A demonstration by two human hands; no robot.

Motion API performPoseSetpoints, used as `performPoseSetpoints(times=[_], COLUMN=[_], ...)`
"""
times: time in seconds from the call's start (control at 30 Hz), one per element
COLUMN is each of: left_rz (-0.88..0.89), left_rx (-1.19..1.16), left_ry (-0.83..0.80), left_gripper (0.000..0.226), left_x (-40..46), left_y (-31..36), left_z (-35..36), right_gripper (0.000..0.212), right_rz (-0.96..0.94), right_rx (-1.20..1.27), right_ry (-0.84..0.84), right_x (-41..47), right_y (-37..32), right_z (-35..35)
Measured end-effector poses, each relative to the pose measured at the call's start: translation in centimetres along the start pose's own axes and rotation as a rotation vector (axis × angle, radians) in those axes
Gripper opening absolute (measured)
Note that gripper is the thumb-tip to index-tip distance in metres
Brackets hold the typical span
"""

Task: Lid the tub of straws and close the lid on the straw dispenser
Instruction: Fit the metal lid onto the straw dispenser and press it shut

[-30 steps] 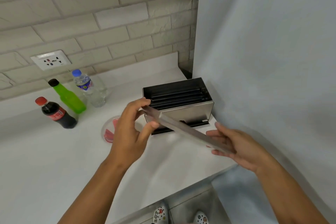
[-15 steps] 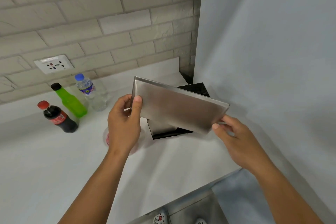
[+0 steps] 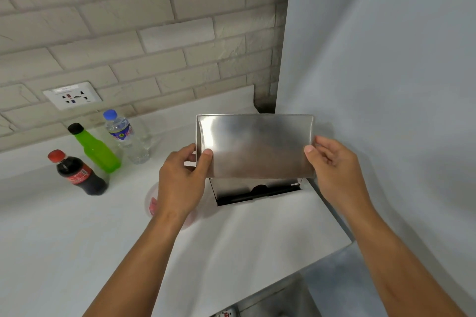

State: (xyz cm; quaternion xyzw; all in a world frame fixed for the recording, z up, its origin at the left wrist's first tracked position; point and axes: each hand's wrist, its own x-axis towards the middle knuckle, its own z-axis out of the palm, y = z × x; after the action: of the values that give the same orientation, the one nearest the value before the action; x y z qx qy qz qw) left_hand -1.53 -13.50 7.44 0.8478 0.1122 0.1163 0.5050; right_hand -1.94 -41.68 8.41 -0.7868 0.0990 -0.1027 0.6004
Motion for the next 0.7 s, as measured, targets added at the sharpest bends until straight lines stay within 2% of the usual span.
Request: performPoseSetpoints(times=[0.07,0.2,0.37,0.57,0.7], left_rz=[-0.023,-0.045,-0.065,-0.092,-0.117], left_rx=[0.008,0.019,0.040,0.099,0.139], left_ry=[-0.009,-0.013,-0.044,-0.086,-0.108], left_gripper=[0.040,0.035,0.047,0.054,0.058], left_x=[0.3,0.9,2.5,4.8,5.8], left_y=[-0.4,-0.4,-0.4,-0.7,-0.8], left_z=[0.0,0.2,0.7,1.9,2.6], right_gripper=[0.030,0.014,0.038,0.030,0.041], right_rz=[-0.005,-0.006,0.045,0.084,0.094], right_rx=[-0.007,-0.046,-0.167,-0.224,-0.286], right_ry=[-0.006,-0.040,-0.102,-0.156,-0.196], right_x=[0.4,1.8,4.4,7.2,8.4], right_y=[0.0,-0.1,0.2,0.8,0.8], right_z=[0.2,0.7,1.3,2.2,2.7])
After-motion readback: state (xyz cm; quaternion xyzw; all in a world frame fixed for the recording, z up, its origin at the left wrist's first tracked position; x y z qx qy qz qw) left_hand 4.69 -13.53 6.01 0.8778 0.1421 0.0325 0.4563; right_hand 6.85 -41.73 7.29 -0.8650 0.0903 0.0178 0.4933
